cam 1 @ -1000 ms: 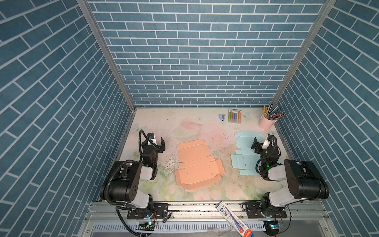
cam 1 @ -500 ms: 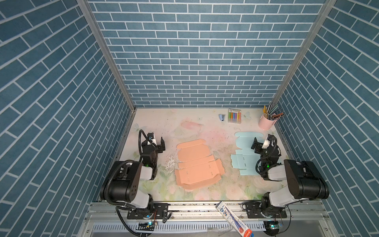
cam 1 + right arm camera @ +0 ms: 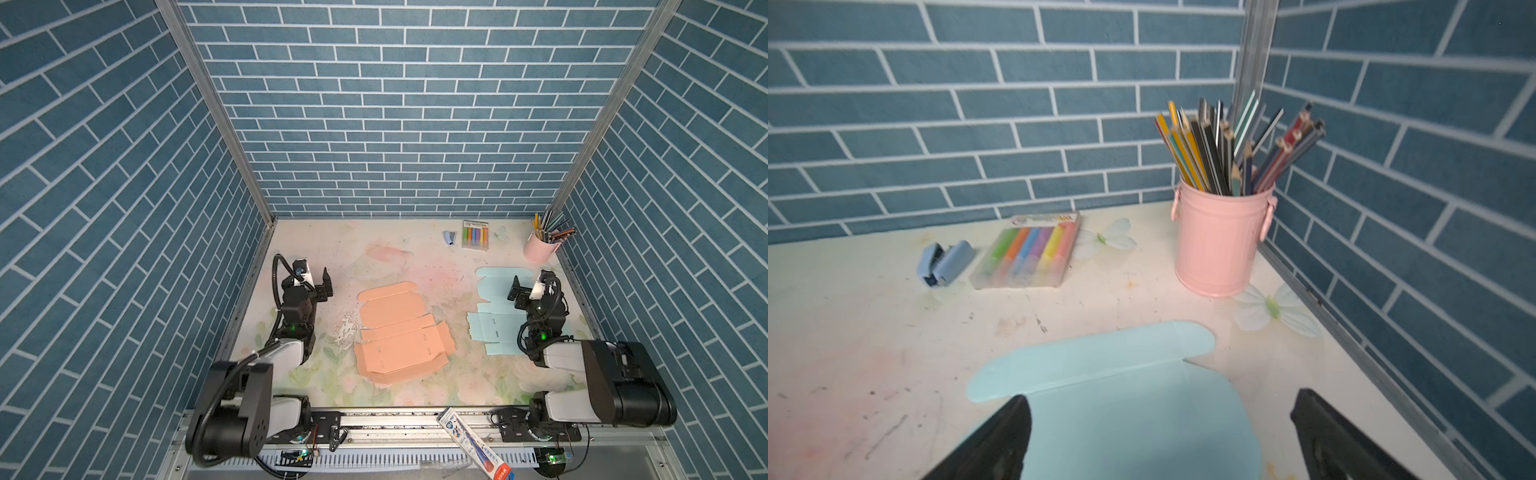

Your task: Fold the paper box

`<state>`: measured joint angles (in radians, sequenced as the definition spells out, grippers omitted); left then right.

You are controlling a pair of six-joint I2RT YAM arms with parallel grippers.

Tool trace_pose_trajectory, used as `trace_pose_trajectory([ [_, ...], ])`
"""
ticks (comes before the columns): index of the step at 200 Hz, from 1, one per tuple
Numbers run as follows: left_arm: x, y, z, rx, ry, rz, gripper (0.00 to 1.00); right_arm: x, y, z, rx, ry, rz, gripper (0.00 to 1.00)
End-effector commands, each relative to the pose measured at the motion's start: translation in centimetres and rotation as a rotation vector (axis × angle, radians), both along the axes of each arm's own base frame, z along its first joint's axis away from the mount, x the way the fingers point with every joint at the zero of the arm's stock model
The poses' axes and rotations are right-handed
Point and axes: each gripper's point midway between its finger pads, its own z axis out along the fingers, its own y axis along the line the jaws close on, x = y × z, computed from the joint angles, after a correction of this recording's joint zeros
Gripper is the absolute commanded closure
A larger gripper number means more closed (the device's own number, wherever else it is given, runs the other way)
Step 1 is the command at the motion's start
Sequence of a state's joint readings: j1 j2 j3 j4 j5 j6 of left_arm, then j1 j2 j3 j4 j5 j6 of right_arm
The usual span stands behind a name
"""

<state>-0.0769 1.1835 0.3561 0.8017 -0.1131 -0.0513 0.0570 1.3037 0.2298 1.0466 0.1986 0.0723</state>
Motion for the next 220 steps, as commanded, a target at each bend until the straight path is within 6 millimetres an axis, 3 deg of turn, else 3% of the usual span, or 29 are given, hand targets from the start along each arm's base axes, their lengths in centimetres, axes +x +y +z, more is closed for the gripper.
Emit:
trace_pose_trajectory([
  [1,-0.9,-1.1,-0.6,-0.121,0.115,-0.014,0.12,-0.4,-0.1,1.6,0.051,0.052,-0.036,0.01],
  [20,-1.5,-3.0,0.3,-0.289,0.178,-0.051,0.12,-0.9,1.5,1.8,0.202,0.181,-0.025,0.01],
  [47,-2.9,-7.8,-0.2,-0.403,0.338,-0.193,0.12,-3.2,8.9,1.1,0.319,0.386,0.18,0.02],
  [71,-4.5,-11.1,-1.9,-0.349,0.44,-0.306,0.12,-8.0,17.2,-0.7,0.337,0.624,0.401,0.02],
  [89,-5.6,-13.0,-3.2,-0.307,0.531,-0.378,0.12,-13.0,21.3,-2.5,0.333,0.794,0.518,0.02],
  [116,-7.1,-16.4,-4.2,-0.278,0.595,-0.487,0.12,-19.3,23.9,-4.5,0.415,0.961,0.601,0.02],
  [135,-7.3,-16.9,-5.7,-0.256,0.611,-0.497,0.12,-22.4,24.7,-6.1,0.478,1.058,0.629,0.05],
  [152,-7.4,-17.5,-6.2,-0.268,0.608,-0.524,0.12,-23.6,24.9,-6.9,0.484,1.087,0.631,0.06],
  [189,-7.5,-18.7,-4.3,-0.294,0.536,-0.571,0.12,-25.0,25.4,-9.1,0.573,1.147,0.657,0.09],
  [220,-7.7,-18.7,-4.2,-0.313,0.52,-0.579,0.12,-24.7,25.7,-10.2,0.593,1.133,0.659,0.13],
])
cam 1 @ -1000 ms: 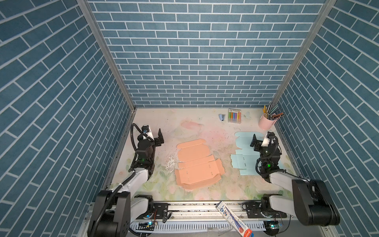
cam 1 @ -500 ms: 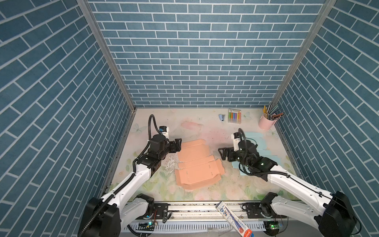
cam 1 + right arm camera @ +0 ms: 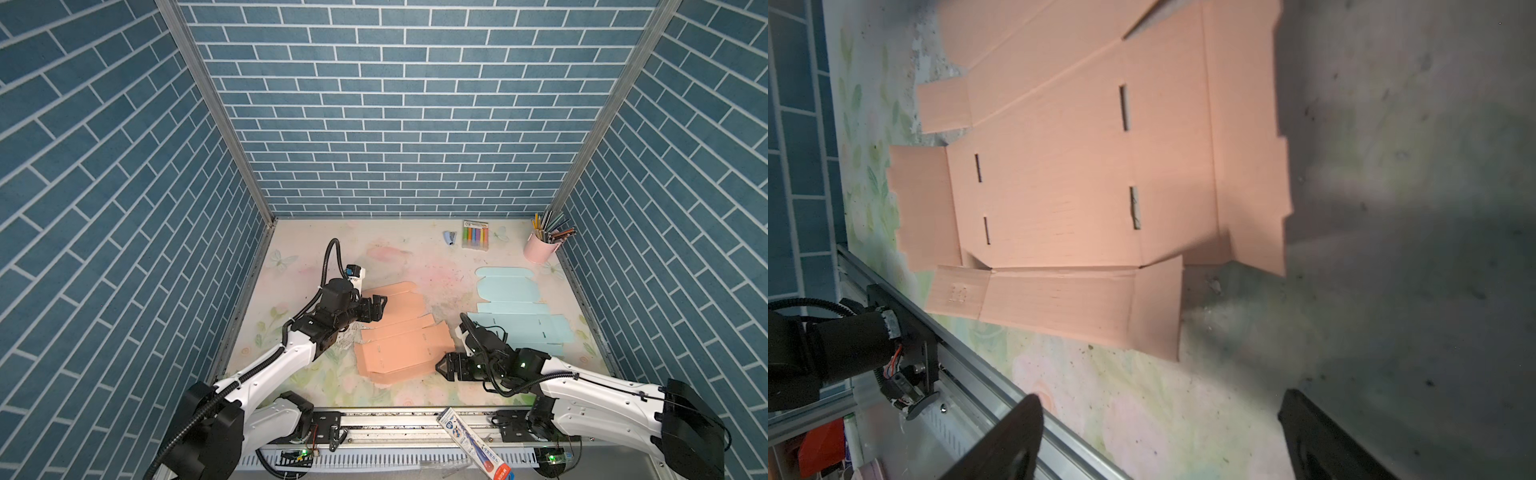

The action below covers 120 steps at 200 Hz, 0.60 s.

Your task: Fold the paper box

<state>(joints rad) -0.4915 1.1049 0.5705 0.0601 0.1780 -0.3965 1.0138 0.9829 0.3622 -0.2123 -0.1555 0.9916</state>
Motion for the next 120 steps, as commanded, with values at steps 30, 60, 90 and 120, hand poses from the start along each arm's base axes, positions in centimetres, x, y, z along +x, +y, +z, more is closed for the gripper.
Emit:
trace_pose_trajectory([
  [30,-0.4,-0.6,-0.3,-0.028,-0.006,-0.015,0.12,0.5,2.6,0.3,0.11,0.03,-0.017,0.24],
  [60,-1.0,-1.1,-0.9,-0.037,0.01,-0.029,0.12,1.0,2.8,0.1,0.101,0.007,-0.021,0.4],
  [90,-1.7,-1.6,-1.1,-0.035,0.011,-0.045,0.12,1.8,2.6,0.0,0.06,-0.022,-0.036,0.6],
  [120,-2.1,-1.6,-1.5,-0.028,0.022,-0.052,0.12,2.5,2.7,-0.5,0.034,-0.045,-0.043,0.76],
])
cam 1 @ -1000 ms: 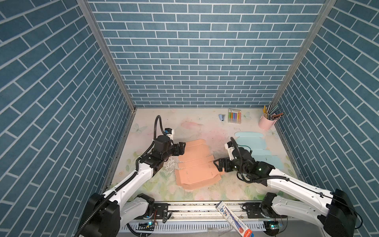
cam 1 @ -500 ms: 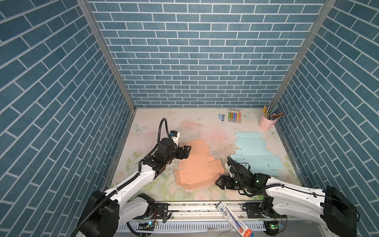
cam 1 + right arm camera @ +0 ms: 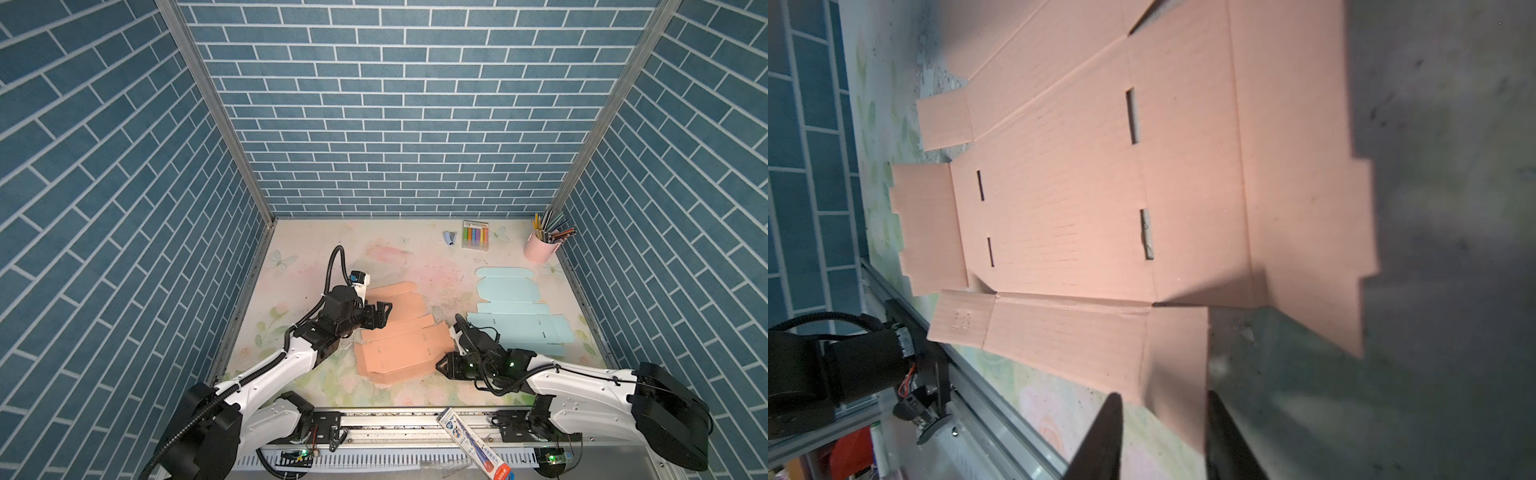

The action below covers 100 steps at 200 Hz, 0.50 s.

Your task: Fold the paper box

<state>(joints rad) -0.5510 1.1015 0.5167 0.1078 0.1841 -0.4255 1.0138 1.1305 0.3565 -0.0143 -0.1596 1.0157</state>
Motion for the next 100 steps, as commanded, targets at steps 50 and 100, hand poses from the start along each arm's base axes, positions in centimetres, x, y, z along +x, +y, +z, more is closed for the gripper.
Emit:
trace_pose_trajectory([
  [50,-0.8,0.1,-0.6,-0.002,0.009,-0.008,0.12,3.3,0.1,0.8,-0.122,-0.12,-0.008,0.87],
  [100,-1.0,0.1,-1.8,0.034,0.027,-0.023,0.12,8.3,-2.3,-0.5,-0.313,-0.14,0.18,0.89],
])
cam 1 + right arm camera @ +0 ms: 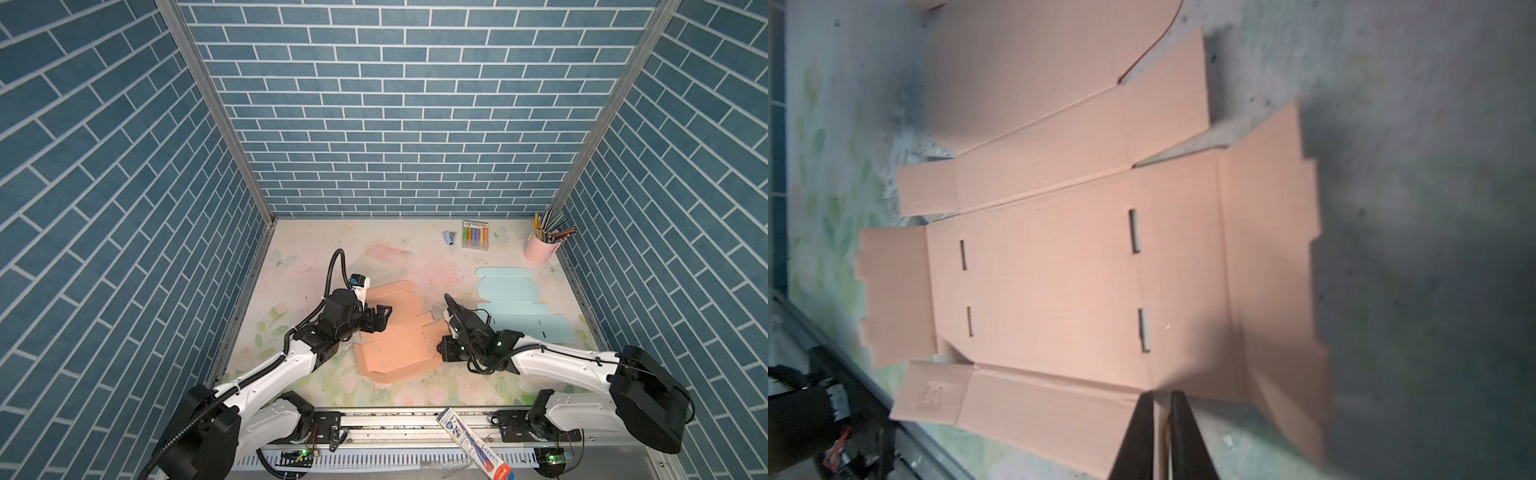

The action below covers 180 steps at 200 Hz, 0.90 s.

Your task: Fold the paper box

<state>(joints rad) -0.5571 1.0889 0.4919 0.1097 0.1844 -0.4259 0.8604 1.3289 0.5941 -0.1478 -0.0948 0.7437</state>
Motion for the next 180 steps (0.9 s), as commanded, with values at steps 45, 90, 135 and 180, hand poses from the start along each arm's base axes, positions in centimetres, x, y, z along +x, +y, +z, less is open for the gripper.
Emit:
trace_pose_trajectory([
  [45,-0.7,0.4,-1.7,0.057,0.033,-0.015,0.12,3.8,-0.2,0.0,-0.149,0.001,0.261,0.88],
  [90,-0.9,0.3,-1.9,0.033,0.038,-0.013,0.12,3.4,-1.1,3.7,-0.093,-0.051,0.173,0.62],
  [135,-0.2,-1.0,-1.3,0.012,0.039,-0.049,0.12,2.7,-2.9,2.1,-0.143,-0.027,0.126,0.48],
  [180,-0.3,-1.1,-0.5,0.005,0.025,-0.057,0.12,3.3,-2.9,0.0,-0.171,0.0,0.129,0.51],
])
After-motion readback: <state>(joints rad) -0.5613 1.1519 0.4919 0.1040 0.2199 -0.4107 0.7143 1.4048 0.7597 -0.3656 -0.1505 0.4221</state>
